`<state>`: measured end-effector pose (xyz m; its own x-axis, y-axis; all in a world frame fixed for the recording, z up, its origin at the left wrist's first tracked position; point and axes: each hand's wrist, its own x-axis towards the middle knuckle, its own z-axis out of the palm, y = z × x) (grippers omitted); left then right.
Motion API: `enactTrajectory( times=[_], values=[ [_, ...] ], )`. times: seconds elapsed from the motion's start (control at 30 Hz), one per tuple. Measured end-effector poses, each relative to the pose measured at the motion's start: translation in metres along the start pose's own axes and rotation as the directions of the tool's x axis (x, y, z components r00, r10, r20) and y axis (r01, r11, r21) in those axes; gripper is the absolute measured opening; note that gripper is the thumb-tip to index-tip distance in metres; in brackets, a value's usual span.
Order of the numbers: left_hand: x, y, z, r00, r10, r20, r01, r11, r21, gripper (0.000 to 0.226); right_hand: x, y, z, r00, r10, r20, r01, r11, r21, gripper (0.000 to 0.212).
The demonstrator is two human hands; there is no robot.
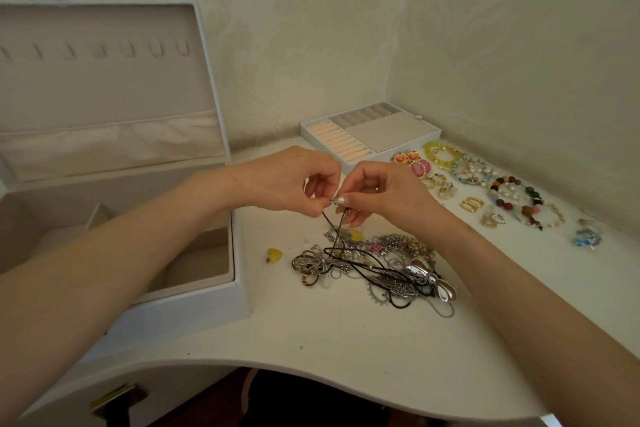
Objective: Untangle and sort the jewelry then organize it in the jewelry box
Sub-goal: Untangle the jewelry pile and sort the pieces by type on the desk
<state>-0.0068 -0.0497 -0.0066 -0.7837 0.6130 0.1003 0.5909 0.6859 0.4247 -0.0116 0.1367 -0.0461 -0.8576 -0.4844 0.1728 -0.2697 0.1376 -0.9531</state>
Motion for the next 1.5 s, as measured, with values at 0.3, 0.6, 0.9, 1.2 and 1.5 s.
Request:
enactTrajectory(
  times=[0.3,0.6,0.9,1.2,1.5],
  values=[
    [0.001,0.001,0.003,0.998,0.022,-0.067,-0.017,0.997,0.081,0.012,-0.001,-0.004,-0.001,0.999,0.028,-0.045,-0.028,1.0,-0.003,0.009],
    [0.004,-0.003,0.006,0.988,0.097,-0.124,-0.078,0.986,0.151,0.011,0.0,-0.001,0.005,0.987,-0.06,-0.148,0.021,0.968,-0.251,0.014],
    [0.005,-0.008,0.004,0.978,0.117,-0.172,-0.085,0.98,0.179,0.009,-0.001,-0.005,0.002,0.994,-0.056,-0.091,0.037,0.979,-0.198,0.021],
    [0.002,-0.008,-0.002,0.964,0.209,-0.166,-0.17,0.96,0.22,0.008,-0.002,-0.004,-0.004,0.99,0.102,0.102,-0.106,0.994,0.033,0.018],
    [0.0,-0.007,-0.002,0.985,0.152,-0.082,-0.115,0.932,0.344,0.006,-0.002,-0.005,-0.003,0.997,0.076,0.034,-0.075,0.997,-0.024,0.011]
  ],
)
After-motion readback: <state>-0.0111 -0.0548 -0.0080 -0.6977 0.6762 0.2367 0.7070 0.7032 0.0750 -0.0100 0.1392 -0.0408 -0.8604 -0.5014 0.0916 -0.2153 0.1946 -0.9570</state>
